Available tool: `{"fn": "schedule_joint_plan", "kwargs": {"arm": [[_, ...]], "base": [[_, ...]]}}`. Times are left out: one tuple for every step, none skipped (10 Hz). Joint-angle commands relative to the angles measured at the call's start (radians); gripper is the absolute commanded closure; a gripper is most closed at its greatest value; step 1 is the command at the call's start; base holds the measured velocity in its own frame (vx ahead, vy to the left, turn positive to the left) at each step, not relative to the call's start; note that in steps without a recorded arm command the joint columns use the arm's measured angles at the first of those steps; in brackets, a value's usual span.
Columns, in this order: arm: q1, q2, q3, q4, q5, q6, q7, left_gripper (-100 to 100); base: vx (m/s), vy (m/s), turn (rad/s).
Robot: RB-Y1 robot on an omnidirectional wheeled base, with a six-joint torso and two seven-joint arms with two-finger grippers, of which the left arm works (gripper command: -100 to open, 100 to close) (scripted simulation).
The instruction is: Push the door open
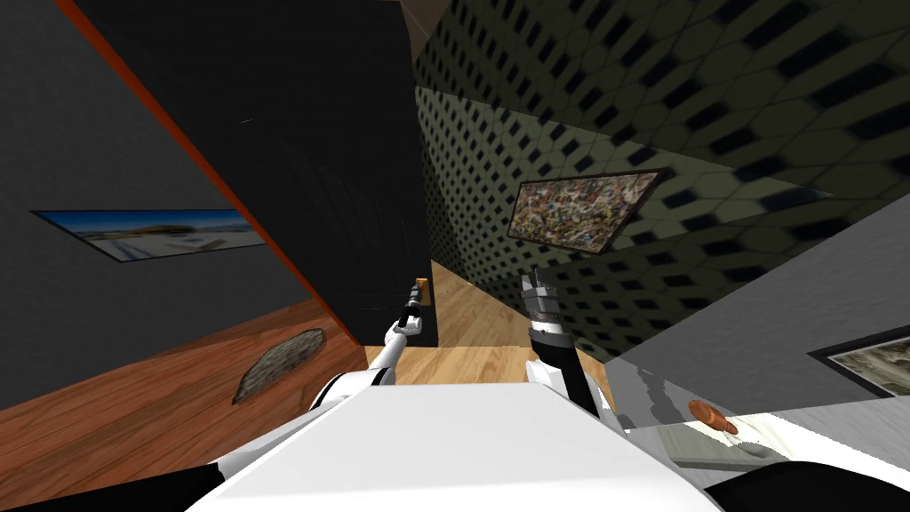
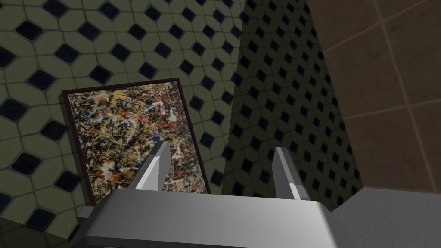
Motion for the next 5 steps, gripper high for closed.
{"fn": "schedule_joint_plan", "kwargs": {"arm": [[0.0,0.0,0.0,0.0,0.0,0.0,0.0,100],[0.0,0.0,0.0,0.0,0.0,0.0,0.0,100],[0.0,0.0,0.0,0.0,0.0,0.0,0.0,100],[0.001,0.023,0.011,0.001,0.004,0.003,-0.004,100],[0.001,0.023,0.011,0.001,0.004,0.003,-0.004,100]], "base": [[-0.014,0.007,-0.005],[-0.005,0.002,0.002],[0.0,0.0,0.0],[0.113,-0.054,-0.014],[0.135,-0.065,0.033]]}}
